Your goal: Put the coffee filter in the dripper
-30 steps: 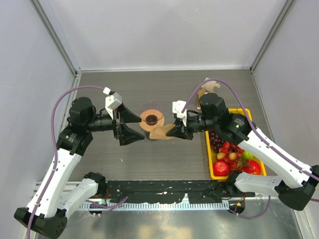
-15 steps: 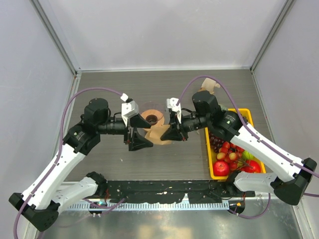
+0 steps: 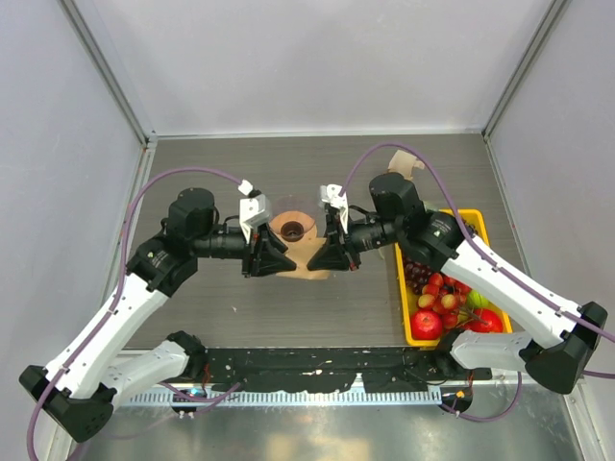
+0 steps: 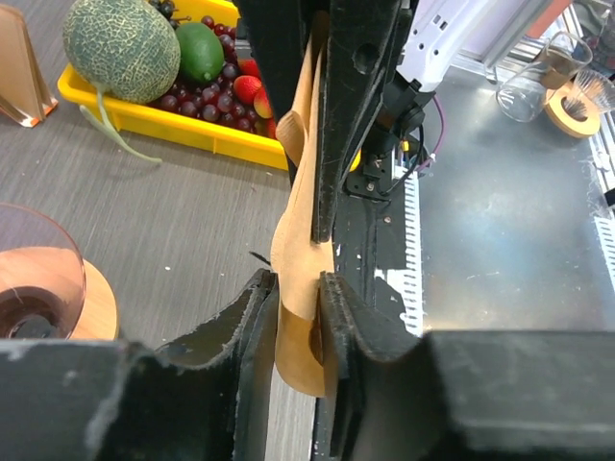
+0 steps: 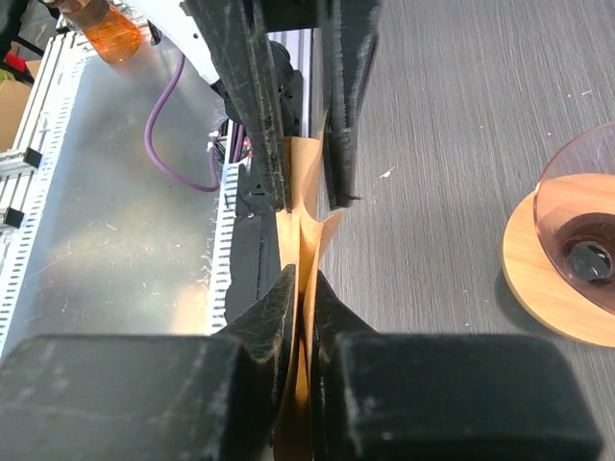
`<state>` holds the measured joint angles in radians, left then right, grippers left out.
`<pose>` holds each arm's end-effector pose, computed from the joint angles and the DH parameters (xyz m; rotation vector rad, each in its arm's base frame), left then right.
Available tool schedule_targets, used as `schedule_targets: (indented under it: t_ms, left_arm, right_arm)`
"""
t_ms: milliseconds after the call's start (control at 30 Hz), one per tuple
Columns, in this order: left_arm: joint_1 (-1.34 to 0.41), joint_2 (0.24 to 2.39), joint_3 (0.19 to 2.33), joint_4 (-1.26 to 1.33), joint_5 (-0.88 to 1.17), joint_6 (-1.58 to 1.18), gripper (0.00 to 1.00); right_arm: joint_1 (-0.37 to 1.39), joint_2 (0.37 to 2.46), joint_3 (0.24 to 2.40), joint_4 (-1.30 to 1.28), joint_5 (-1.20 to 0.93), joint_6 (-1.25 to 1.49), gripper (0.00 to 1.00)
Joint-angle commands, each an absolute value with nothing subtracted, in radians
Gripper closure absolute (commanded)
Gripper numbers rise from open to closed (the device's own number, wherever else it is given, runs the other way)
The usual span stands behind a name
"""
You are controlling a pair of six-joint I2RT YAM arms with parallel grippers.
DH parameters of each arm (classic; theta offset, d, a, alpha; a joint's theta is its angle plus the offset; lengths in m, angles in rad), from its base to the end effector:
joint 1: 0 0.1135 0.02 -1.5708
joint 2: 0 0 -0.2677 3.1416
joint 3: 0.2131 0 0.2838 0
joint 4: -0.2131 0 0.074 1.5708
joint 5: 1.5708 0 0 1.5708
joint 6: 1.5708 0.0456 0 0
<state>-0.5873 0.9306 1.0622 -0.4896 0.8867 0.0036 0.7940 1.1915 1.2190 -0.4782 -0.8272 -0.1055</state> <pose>0.1665 -0.1533 0.3881 1.1429 1.6226 -1.2335 0.1800 0.2310 0.3841 -1.3763 1.5746 1.2598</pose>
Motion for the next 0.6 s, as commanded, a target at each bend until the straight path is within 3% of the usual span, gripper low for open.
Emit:
schedule_targets:
  t_ms: [0,100,133,267,333,567]
  left_arm:
    - [-0.591,0.939,1.092,-0.457,0.939,-0.040,0.76]
    - [-0.583,0.937,1.074,-0.413,0.965,-0.122,0.95]
    - [-0.575,0.933,1.060,-0.381,0.980,-0.156,1.00]
    - [-0.528,0.927,1.013,-0.227,1.029,-0.320,1.00]
    - [-0.511,0.925,0.990,-0.149,1.058,-0.395,1.00]
    - [-0.499,0.933,0.960,-0.061,1.085,-0.485,1.00]
  right_arm:
    - [0.785,1.187,1.230,-0.436,-0.831,-0.081,0.87]
    - [0.770,1.174,1.223,-0.436,-0.836,-0.084,0.72]
    - [0.756,1.166,1.217,-0.440,-0.839,-0.092,0.57]
    - [0.700,1.129,1.163,-0.443,-0.864,-0.117,0.31]
    - [0.680,1.109,1.134,-0.439,-0.880,-0.140,0.26]
    - [0.678,1.095,1.108,-0.388,-0.963,-0.134,0.28]
